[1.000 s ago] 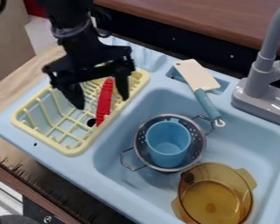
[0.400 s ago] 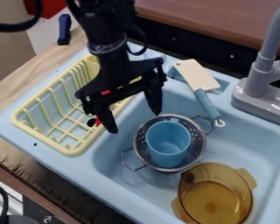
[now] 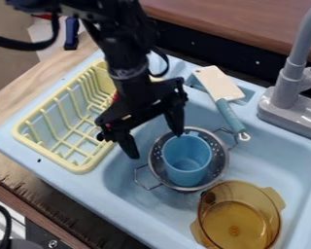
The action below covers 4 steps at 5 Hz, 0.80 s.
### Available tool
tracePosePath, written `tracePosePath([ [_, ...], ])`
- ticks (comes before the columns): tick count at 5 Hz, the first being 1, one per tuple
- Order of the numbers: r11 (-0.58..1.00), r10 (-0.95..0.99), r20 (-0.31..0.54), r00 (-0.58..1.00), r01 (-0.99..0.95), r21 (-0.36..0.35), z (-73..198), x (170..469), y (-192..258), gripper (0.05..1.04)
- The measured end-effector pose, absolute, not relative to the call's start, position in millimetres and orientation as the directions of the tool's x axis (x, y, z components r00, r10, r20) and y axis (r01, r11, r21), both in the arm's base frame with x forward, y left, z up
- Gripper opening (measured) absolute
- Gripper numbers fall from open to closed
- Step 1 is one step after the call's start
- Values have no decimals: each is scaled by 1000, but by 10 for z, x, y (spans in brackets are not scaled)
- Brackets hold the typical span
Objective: Moved the blue cup from the inside of the silver pot to the yellow dish drainer.
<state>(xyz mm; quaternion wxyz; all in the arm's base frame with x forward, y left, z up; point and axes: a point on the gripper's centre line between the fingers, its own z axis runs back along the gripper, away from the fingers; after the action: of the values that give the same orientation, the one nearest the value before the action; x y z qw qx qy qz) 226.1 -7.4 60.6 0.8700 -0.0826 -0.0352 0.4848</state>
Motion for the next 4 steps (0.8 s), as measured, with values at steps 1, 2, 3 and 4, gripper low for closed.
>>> tracePosePath([
  [1, 498, 862, -4, 507, -847, -185, 552, 2270, -123, 997],
  [2, 488, 868, 5, 496, -852, -191, 536, 2297, -178, 997],
  [3, 494, 867, 29, 498, -850, -185, 476, 2316, -228, 997],
  [4, 502, 863, 27, 505, -849, -165, 407, 2315, -258, 987],
])
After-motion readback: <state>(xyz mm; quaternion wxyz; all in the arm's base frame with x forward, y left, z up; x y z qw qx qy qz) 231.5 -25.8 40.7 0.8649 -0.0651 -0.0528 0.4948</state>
